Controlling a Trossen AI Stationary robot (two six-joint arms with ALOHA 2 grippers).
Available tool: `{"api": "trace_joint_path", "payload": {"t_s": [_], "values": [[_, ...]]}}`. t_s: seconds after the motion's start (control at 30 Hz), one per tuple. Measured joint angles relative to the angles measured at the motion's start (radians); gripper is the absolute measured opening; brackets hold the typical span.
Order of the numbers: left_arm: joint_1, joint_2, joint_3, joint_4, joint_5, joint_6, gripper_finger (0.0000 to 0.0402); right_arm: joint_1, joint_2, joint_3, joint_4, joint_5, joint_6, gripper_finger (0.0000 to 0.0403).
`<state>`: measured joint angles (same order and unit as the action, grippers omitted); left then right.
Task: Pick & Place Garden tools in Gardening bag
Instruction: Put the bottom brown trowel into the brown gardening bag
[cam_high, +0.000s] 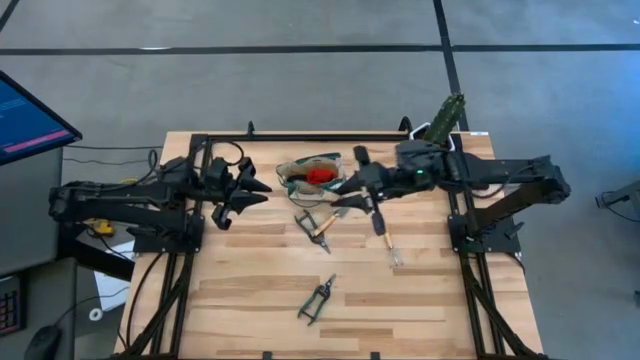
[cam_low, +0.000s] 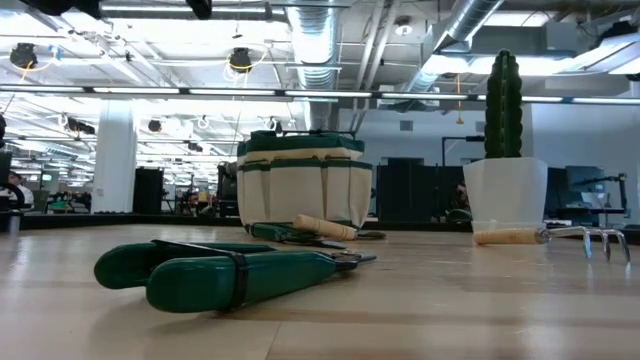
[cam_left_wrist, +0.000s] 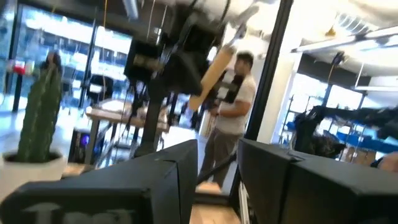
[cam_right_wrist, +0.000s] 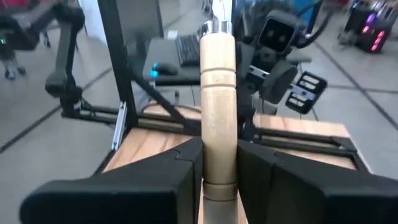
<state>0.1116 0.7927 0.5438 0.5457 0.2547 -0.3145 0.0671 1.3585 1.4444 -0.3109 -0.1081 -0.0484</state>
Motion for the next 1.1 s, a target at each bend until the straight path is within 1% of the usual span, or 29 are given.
{"api": "trace_joint_path", "payload": {"t_s": [0.1, 0.2, 0.27, 0.37, 0.5, 0.6, 0.9, 1.03, 1.1], "values": [[0.000, 0.027, 0.000, 0.095, -0.005, 0.000, 0.0104, -0.006, -0.056, -0.097, 0.118, 0.000, 0.041, 0.0058], [0.000, 0.077, 0.000, 0.202, -0.033, 0.002, 0.0104, -0.006, -0.085, -0.190, 0.228, 0.001, 0.077, 0.0058], [0.000, 0.120, 0.000, 0.269, -0.042, 0.002, 0.0104, -0.005, -0.098, -0.238, 0.268, 0.001, 0.099, 0.0058], [0.000, 0.182, 0.009, 0.337, -0.045, -0.023, 0.0107, -0.003, -0.098, -0.272, 0.307, 0.001, 0.120, 0.0058], [0.000, 0.253, 0.063, 0.340, -0.036, -0.055, 0.0125, -0.002, -0.094, -0.295, 0.349, 0.002, 0.128, 0.0058], [0.000, 0.294, 0.103, 0.336, -0.019, -0.057, 0.0146, -0.002, -0.095, -0.299, 0.360, 0.003, 0.128, 0.0058], [-0.007, 0.384, 0.187, 0.340, -0.019, -0.050, 0.0213, 0.010, -0.095, -0.299, 0.356, 0.004, 0.136, 0.0058], [-0.024, 0.428, 0.231, 0.337, -0.017, -0.044, 0.0223, 0.012, -0.095, -0.299, 0.350, 0.004, 0.137, 0.0058], [-0.030, 0.438, 0.252, 0.337, -0.017, -0.009, 0.0222, 0.012, -0.095, -0.299, 0.346, 0.004, 0.137, 0.0058]]}}
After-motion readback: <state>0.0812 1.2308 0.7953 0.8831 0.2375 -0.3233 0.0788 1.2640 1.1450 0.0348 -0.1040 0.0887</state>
